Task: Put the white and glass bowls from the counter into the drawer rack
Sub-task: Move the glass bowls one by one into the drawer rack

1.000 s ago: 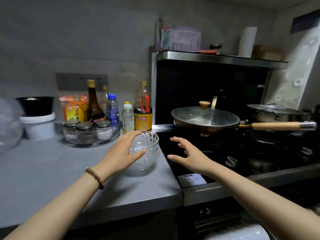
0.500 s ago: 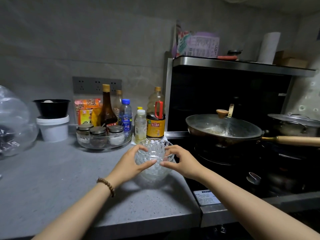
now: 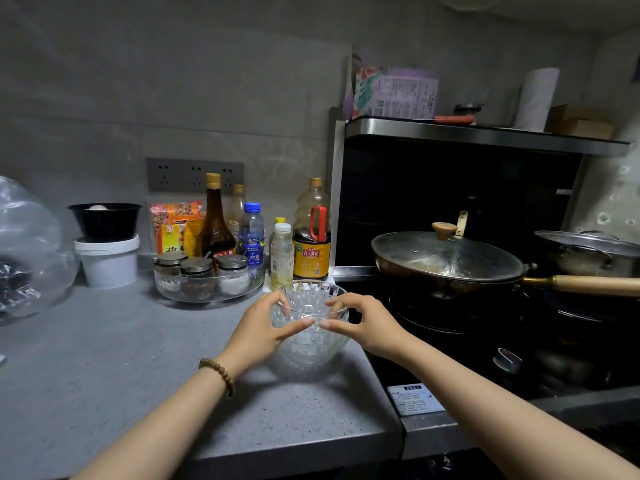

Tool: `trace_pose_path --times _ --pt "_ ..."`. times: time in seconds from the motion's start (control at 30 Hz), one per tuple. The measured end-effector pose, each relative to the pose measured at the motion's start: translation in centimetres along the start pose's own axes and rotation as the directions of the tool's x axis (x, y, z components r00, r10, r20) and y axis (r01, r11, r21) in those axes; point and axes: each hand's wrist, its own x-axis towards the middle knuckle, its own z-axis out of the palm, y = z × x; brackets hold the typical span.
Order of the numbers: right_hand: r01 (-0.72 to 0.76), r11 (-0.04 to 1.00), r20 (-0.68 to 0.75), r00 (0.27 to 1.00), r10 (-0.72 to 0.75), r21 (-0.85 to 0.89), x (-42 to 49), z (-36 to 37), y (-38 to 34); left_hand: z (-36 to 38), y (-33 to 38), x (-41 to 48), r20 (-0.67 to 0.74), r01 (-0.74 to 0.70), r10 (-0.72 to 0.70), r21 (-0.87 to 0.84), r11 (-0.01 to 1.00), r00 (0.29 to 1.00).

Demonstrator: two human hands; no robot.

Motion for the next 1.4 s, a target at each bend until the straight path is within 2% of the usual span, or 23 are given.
trace_pose_path --times 0.1,0.3,0.43,0.6,0.73,0.9,1.03,1.27,1.4 --pt "0.043 0.999 -0.045 0.998 -0.043 -0.002 -0.2 -1.2 -0.7 -0.2 1.3 0.2 -0.045 -0.040 0.039 -0.033 0.999 0.998" --pt "0.114 0.991 -0.105 0.989 -0.107 0.064 -2.7 -5.1 -1.9 1.0 6.1 -0.2 -0.039 -0.100 0.093 -0.289 0.952 0.995" --pt "0.141 0.977 -0.063 0.989 -0.132 0.158 -6.3 -8.6 -1.5 4.1 9.7 -1.2 0.050 -0.048 0.075 -0.411 0.910 0.996" --pt "0.029 0.950 -0.013 1.000 -0.026 0.311 -12.1 -12.4 1.1 10.2 13.5 -2.6 0.236 0.060 0.068 -0.496 0.866 0.969" --pt "-0.099 0.926 -0.013 0.994 0.112 0.365 -17.1 -15.0 3.8 16.0 15.7 -3.7 0.405 0.157 0.075 -0.512 0.845 0.911" --pt "-0.269 0.888 0.001 0.957 0.290 0.374 -22.7 -17.3 7.4 23.3 17.4 -5.5 0.524 0.213 0.080 -0.475 0.854 0.848" --pt "-0.389 0.831 0.039 0.912 0.408 0.398 -26.1 -17.7 11.0 27.7 17.3 -7.3 0.660 0.312 0.053 -0.424 0.850 0.750" --pt "-0.591 0.671 0.138 0.787 0.601 0.448 -29.7 -15.4 17.0 34.3 13.7 -9.9 0.804 0.364 -0.021 -0.245 0.899 0.594" --pt "-0.674 0.554 0.167 0.696 0.698 0.489 -30.5 -13.4 20.2 37.3 10.6 -11.3 0.857 0.444 -0.077 -0.185 0.877 0.510"
